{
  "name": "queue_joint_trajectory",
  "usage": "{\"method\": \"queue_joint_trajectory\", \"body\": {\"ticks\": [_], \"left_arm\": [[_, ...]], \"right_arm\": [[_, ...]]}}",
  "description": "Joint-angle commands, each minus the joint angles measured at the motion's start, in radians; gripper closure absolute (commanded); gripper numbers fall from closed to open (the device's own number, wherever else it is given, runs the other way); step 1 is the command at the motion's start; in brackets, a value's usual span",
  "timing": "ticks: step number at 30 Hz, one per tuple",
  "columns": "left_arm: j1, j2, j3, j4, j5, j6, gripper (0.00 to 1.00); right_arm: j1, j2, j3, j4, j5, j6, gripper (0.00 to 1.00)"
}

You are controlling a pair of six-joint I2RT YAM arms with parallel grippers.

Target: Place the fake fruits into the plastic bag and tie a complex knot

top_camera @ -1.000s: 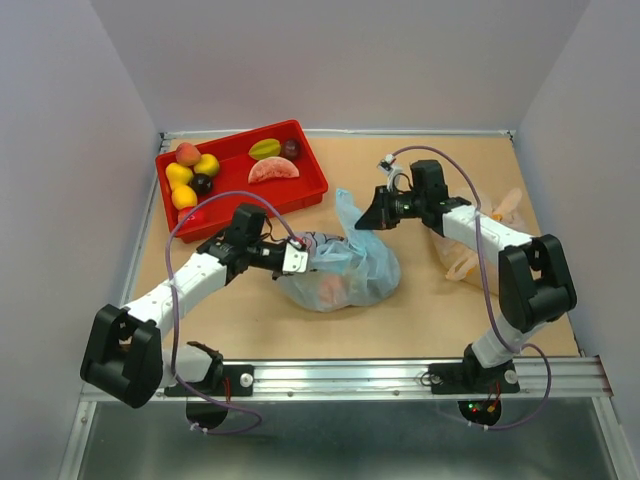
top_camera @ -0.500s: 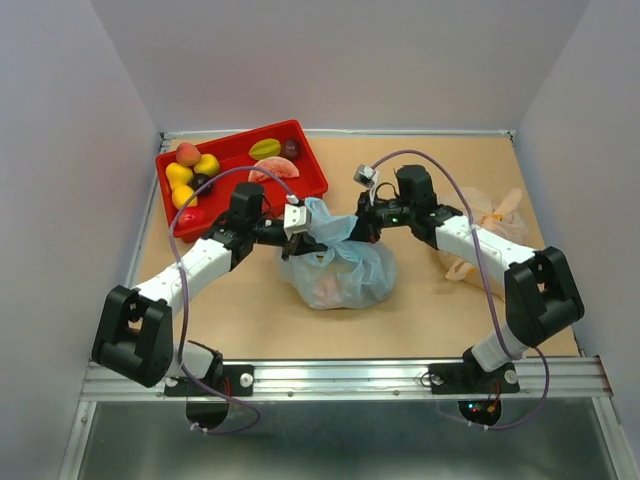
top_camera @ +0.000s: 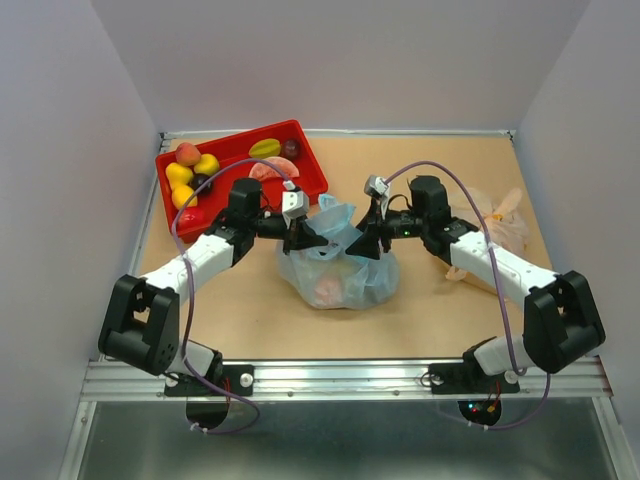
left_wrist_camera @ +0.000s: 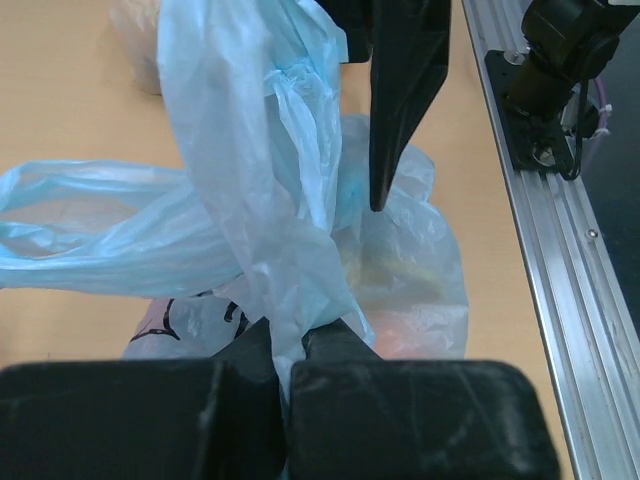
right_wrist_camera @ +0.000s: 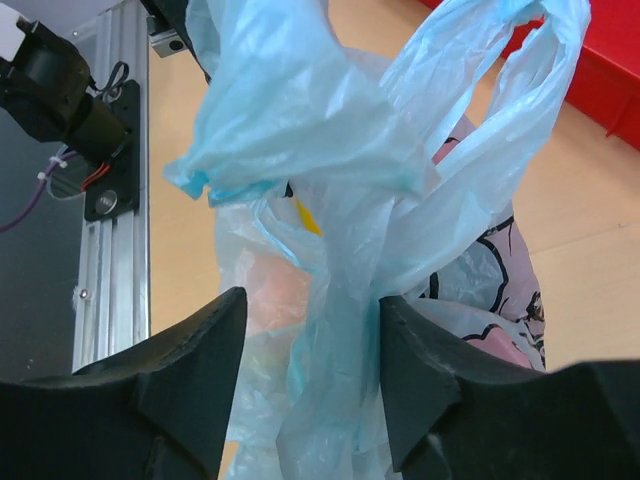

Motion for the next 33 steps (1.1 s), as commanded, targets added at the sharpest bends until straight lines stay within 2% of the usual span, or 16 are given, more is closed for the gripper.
{"method": "queue_joint_trajectory", "body": {"ticks": [1, 6, 10, 15, 16, 18, 19, 20, 25, 30, 33], "left_arm": [[-0.017, 0.022, 0.053, 0.046, 0.050, -0.023, 1.00], [-0.054, 0.046, 0.069, 0.024, 0.053, 0.000, 1.00], [-0.069, 0.069, 0.080, 0.003, 0.046, 0.008, 1.00], [-0.080, 0.088, 0.097, -0.043, 0.004, 0.039, 1.00], [-0.081, 0.090, 0.105, -0.054, -0.006, 0.029, 0.99], [-0.083, 0.087, 0.117, -0.062, -0.031, 0.017, 0.92], [-0.078, 0.082, 0.131, -0.084, -0.054, 0.017, 0.81], [-0.072, 0.066, 0.137, -0.123, -0.060, 0.035, 0.76], [-0.012, -0.036, 0.145, -0.193, -0.063, 0.031, 0.49], [0.009, -0.148, 0.155, -0.365, -0.097, 0.153, 0.42], [0.011, -0.178, 0.135, -0.371, -0.120, 0.160, 0.41]], "right_arm": [[0.005, 0.009, 0.022, 0.060, -0.022, -0.025, 0.41], [0.005, 0.060, 0.082, 0.105, -0.025, 0.015, 0.42], [0.005, 0.071, 0.085, 0.149, -0.037, 0.048, 0.48], [0.005, 0.075, 0.093, 0.165, -0.050, 0.064, 0.63], [0.005, 0.077, 0.097, 0.169, -0.059, 0.069, 0.73], [0.005, 0.079, 0.100, 0.171, -0.070, 0.068, 0.84], [0.005, 0.079, 0.100, 0.171, -0.076, 0.065, 0.95], [0.005, 0.077, 0.099, 0.169, -0.077, 0.061, 0.98], [0.005, 0.063, 0.074, 0.168, -0.074, 0.040, 1.00], [0.005, 0.056, 0.058, 0.165, -0.077, 0.035, 0.99], [0.005, 0.054, 0.059, 0.163, -0.088, 0.037, 0.99]]}}
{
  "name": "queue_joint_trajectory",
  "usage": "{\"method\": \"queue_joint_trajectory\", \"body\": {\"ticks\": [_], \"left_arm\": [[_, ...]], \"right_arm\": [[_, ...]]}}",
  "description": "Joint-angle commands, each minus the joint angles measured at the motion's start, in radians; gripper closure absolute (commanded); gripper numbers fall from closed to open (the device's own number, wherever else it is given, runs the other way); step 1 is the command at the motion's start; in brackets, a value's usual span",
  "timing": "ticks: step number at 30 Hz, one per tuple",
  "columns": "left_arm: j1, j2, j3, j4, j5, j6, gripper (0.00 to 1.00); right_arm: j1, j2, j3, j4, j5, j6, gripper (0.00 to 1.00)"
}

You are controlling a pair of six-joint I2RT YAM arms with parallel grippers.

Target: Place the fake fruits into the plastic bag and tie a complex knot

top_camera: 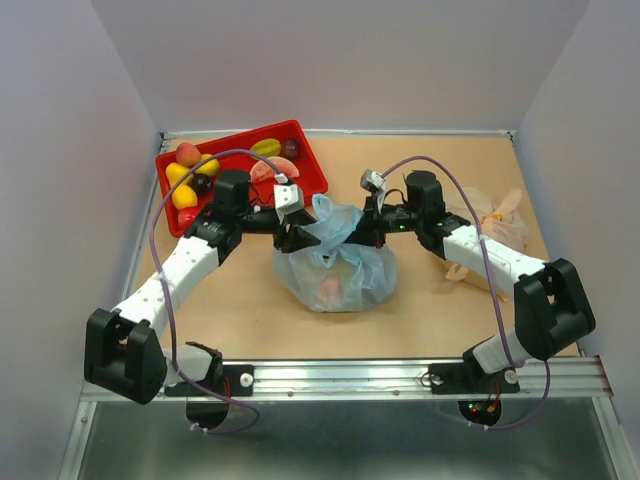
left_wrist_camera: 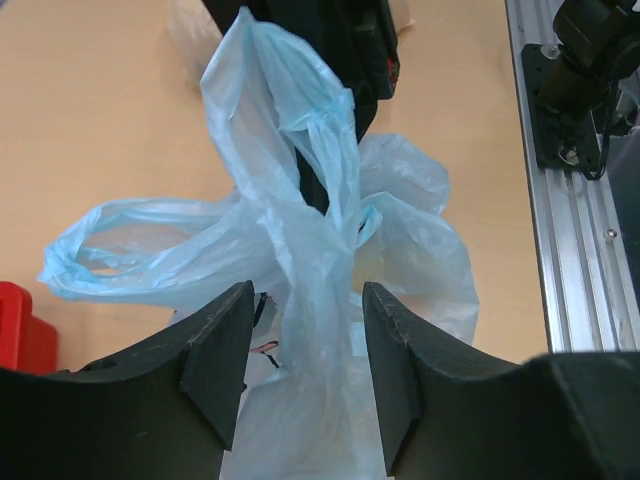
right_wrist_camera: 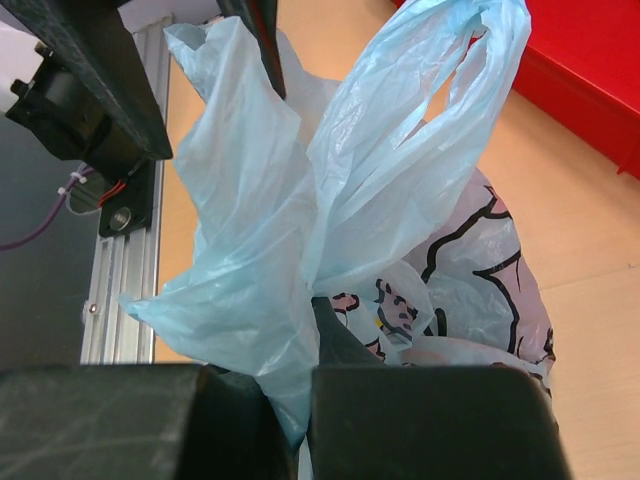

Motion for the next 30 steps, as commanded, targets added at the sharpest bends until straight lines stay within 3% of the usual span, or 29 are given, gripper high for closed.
{"method": "queue_joint_trajectory", "body": {"ticks": [1, 6, 7, 8, 11, 13, 17, 24, 30], "left_arm": [[-0.002, -0.060, 0.016, -0.074, -0.020, 0.059, 0.42], [-0.014, -0.020, 0.012, -0.005, -0.001, -0.007, 0.52], [-0.037, -0.006, 0.013, 0.014, -0.003, -0.016, 0.72], [-0.049, 0.003, 0.016, 0.041, -0.006, -0.038, 0.81], [-0.088, 0.026, 0.027, 0.106, -0.018, -0.075, 0.97], [-0.097, 0.046, 0.027, 0.179, -0.032, -0.151, 1.00], [-0.095, 0.077, 0.030, 0.247, -0.055, -0.220, 1.00], [-0.077, 0.066, 0.010, 0.311, -0.052, -0.274, 1.00], [-0.065, 0.064, 0.012, 0.261, -0.107, -0.187, 1.00]], "right_arm": [[0.005, -0.021, 0.026, 0.055, -0.036, -0.014, 0.99], [0.004, -0.018, 0.034, 0.054, -0.053, -0.003, 1.00], [0.005, -0.013, 0.038, 0.052, -0.056, 0.003, 0.99], [0.005, -0.010, 0.040, 0.050, -0.058, 0.005, 0.97], [0.007, -0.003, 0.044, 0.038, -0.076, -0.009, 0.80], [0.005, -0.007, 0.046, 0.012, -0.088, -0.035, 0.67], [0.005, -0.006, 0.043, -0.028, -0.102, -0.080, 0.51], [0.008, -0.001, 0.035, -0.100, -0.098, -0.164, 0.49], [0.008, -0.017, 0.046, -0.114, -0.121, -0.169, 0.44]]}}
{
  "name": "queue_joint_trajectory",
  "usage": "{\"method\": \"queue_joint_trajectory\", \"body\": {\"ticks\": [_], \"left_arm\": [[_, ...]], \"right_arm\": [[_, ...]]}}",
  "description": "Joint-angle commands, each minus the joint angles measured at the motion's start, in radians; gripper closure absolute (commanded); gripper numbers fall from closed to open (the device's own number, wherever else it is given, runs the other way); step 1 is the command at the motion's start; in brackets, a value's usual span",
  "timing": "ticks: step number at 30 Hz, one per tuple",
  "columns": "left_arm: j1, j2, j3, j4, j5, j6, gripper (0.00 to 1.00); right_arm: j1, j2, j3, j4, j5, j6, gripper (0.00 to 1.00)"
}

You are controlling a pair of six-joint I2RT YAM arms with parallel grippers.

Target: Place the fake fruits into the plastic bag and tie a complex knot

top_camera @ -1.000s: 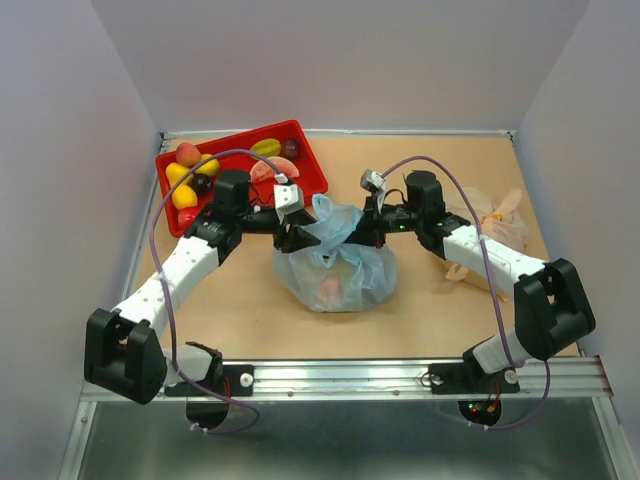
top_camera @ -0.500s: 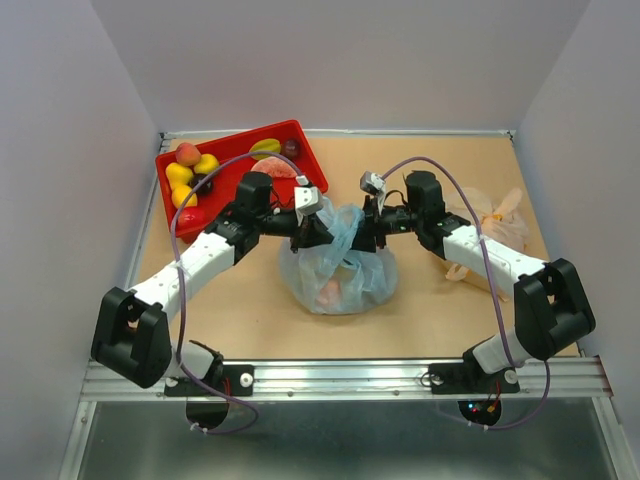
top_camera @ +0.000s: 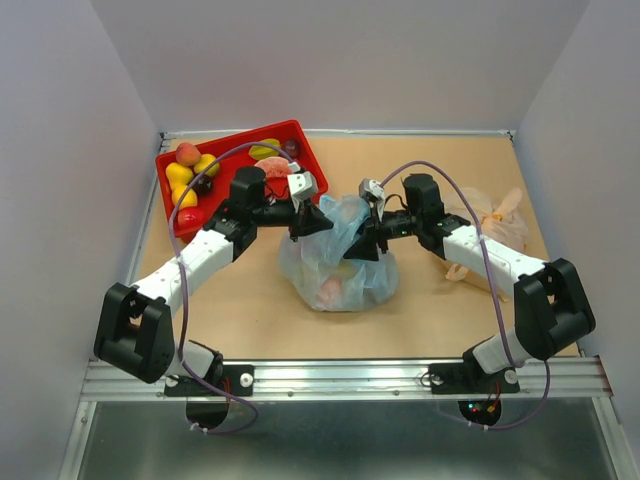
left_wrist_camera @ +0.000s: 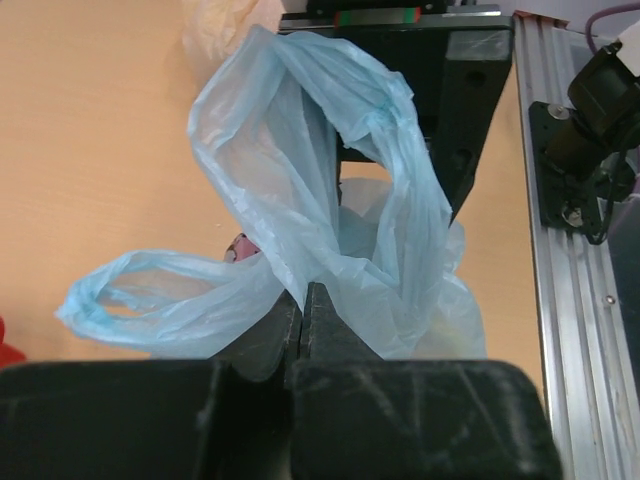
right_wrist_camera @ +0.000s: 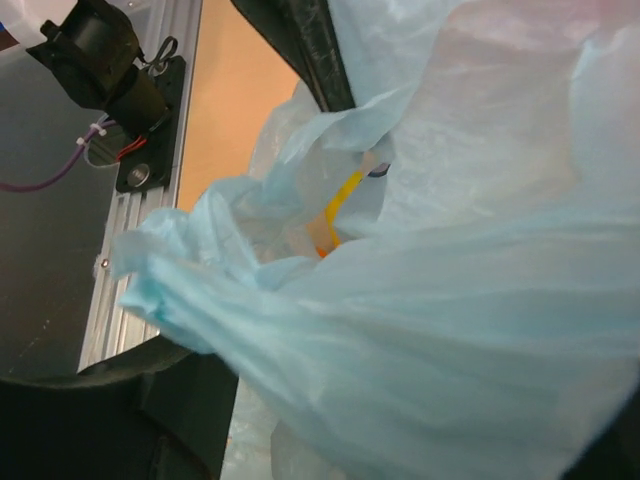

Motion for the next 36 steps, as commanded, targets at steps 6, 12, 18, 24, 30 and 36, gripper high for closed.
{"method": "queue_joint_trajectory", "body": {"ticks": [6, 12, 18, 24, 30, 36], "left_arm": [[0.006, -0.044, 0.009, -0.021, -0.090, 0.131, 1.00], [-0.050, -0.059, 0.007, 0.017, -0.171, 0.117, 1.00], [-0.110, -0.055, 0.009, 0.055, -0.224, 0.066, 1.00], [-0.109, -0.085, -0.027, 0.169, -0.040, -0.036, 1.00], [-0.107, -0.084, -0.011, 0.183, -0.005, -0.064, 1.00], [-0.008, -0.133, 0.039, 0.141, 0.034, -0.130, 0.55]], "right_arm": [[0.008, -0.020, 0.070, -0.016, -0.025, -0.029, 0.34], [0.011, 0.024, 0.124, -0.013, -0.032, 0.046, 0.21], [0.014, 0.060, 0.178, -0.008, -0.019, 0.125, 0.19], [0.016, 0.089, 0.178, -0.007, -0.014, 0.095, 0.32], [0.020, 0.089, 0.162, -0.007, -0.029, 0.065, 0.54], [0.020, 0.077, 0.162, -0.008, -0.022, 0.043, 0.94]]}}
